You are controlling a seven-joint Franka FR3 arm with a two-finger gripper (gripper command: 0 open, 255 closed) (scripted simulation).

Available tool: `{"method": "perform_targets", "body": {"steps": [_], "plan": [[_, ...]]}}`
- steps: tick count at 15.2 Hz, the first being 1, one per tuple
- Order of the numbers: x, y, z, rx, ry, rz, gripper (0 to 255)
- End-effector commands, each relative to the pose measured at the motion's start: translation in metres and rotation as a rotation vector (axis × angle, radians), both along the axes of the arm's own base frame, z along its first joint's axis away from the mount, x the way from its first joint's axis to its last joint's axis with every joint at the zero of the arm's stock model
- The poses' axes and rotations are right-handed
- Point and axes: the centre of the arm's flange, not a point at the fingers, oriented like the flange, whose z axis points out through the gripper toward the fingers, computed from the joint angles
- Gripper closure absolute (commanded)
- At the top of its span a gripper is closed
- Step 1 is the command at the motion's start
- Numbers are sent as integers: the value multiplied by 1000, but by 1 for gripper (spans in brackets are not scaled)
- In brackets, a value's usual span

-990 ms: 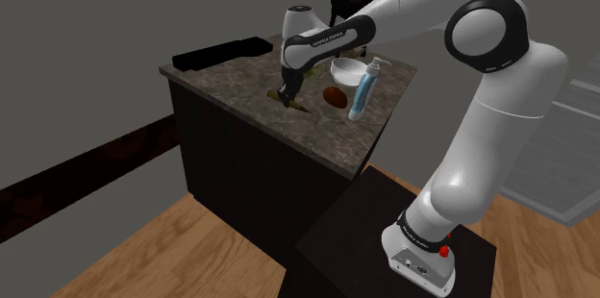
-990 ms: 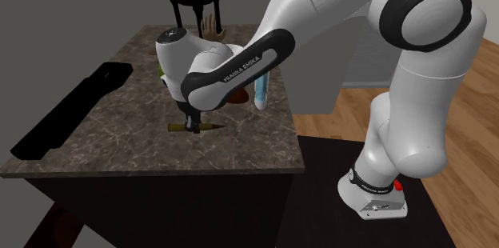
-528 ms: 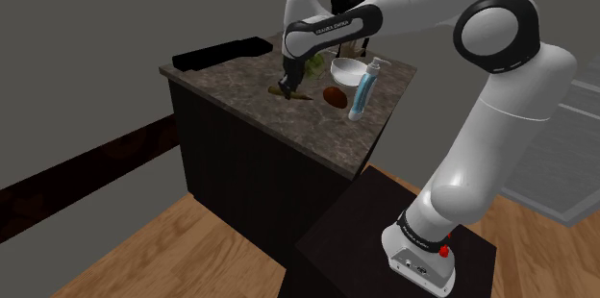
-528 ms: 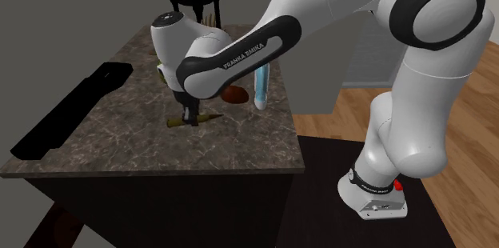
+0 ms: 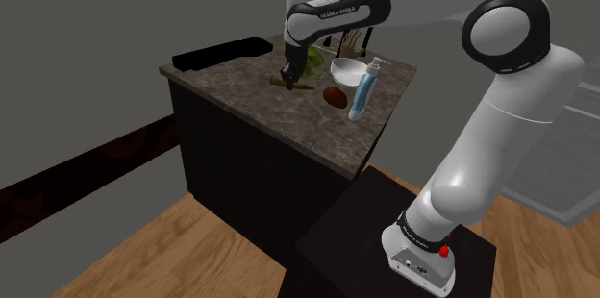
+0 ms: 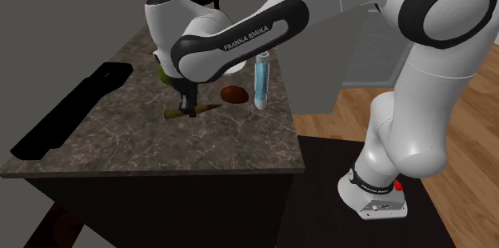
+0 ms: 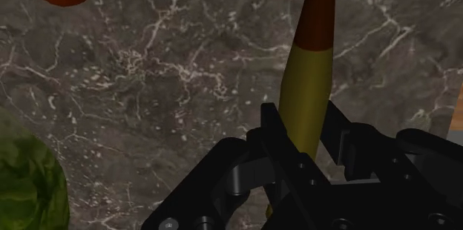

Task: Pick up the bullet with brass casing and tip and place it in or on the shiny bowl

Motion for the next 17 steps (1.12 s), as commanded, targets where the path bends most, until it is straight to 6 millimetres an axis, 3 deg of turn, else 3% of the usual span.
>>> {"method": "perform_targets", "body": {"steps": [1,13,17], "plan": [[1,0,12,0,0,0,255],[1,0,74,0,0,0,255],[-1,-53,75,0,0,0,255]]}}
